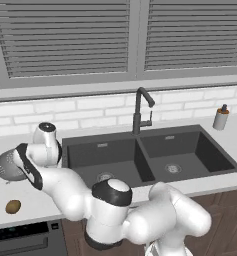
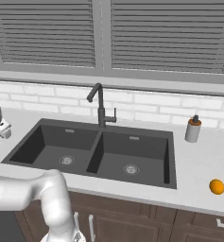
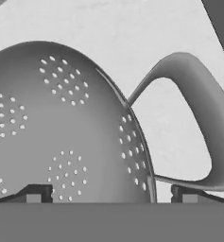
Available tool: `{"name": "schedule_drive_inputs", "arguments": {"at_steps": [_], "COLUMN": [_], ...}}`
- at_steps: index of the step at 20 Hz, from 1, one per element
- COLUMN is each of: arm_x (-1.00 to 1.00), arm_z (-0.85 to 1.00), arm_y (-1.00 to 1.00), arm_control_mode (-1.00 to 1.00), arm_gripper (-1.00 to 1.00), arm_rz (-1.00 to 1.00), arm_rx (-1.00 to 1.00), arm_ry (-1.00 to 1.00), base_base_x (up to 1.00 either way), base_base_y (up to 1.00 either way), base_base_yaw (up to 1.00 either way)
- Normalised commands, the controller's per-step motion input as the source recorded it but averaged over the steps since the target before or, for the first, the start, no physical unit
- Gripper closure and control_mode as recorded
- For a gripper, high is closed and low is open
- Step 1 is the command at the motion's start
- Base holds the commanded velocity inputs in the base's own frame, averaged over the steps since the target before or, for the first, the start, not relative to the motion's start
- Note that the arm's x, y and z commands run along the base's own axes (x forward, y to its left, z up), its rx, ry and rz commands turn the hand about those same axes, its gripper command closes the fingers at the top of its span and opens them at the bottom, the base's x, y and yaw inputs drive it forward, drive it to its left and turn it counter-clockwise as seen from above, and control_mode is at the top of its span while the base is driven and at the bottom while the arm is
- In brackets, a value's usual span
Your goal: Put the colander in the sink, put the kiwi, orange in the colander, and turn on the sink faucet and pour water over the colander.
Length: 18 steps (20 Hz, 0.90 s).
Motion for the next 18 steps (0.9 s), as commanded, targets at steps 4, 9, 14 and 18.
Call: {"name": "schedule_drive_inputs", "arguments": {"at_steps": [4,9,14,18], "arm_x": [0.0,-0.08,-0.26,-0.24], "arm_z": [-0.28,-0.24,-0.4,-0.2], "arm_y": [0.25,-0.02,-0.55,-0.22], "arm_control_mode": [-1.0,-1.0,-1.0,-1.0], "arm_gripper": [1.0,1.0,1.0,1.0], "arm_rz": [-0.04,-0.12,-0.26,-0.31], "arm_rx": [-0.02,0.0,0.03,0.04], "arm_ry": [0.0,0.0,0.0,0.0], "base_base_x": [0.0,0.0,0.0,0.0], "base_base_y": [0.0,0.0,0.0,0.0], "base_base_yaw": [0.0,0.0,0.0,0.0]}}
